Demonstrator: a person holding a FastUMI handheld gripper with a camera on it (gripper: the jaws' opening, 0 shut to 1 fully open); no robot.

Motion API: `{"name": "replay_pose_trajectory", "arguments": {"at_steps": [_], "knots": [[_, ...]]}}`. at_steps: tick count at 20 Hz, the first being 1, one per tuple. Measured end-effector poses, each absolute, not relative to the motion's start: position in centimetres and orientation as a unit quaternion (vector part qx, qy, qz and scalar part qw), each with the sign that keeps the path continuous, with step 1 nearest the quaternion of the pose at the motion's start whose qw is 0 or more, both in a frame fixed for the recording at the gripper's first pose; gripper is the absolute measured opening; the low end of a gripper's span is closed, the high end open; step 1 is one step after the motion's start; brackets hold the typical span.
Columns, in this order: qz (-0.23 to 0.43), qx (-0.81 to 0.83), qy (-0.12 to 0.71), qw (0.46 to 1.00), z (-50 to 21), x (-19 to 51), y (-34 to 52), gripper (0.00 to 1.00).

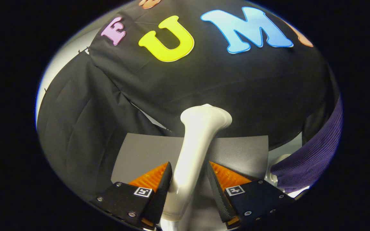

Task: Iron the clothes twice with a garment steamer, once on the left side and once on the right side.

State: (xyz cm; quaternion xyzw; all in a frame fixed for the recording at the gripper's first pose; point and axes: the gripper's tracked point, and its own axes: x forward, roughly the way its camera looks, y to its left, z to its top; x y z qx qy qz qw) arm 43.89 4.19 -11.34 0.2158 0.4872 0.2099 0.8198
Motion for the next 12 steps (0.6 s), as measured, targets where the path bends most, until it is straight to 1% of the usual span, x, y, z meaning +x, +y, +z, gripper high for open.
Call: {"name": "replay_pose_trajectory", "arguments": {"at_steps": [1, 5, 6, 7, 9, 12], "knots": [[0.213, 0.218, 0.488, 0.818, -11.3, 44.0, 4.2, 0.66], [0.227, 0.226, 0.49, 0.811, -11.8, 44.0, 5.1, 0.66], [0.228, 0.228, 0.494, 0.808, -12.0, 43.6, 5.3, 0.65], [0.221, 0.23, 0.496, 0.808, -12.0, 43.8, 5.2, 0.57], [0.225, 0.233, 0.497, 0.805, -12.0, 43.7, 5.5, 0.48], [0.235, 0.254, 0.494, 0.798, -11.1, 42.9, 6.5, 0.41]]}}
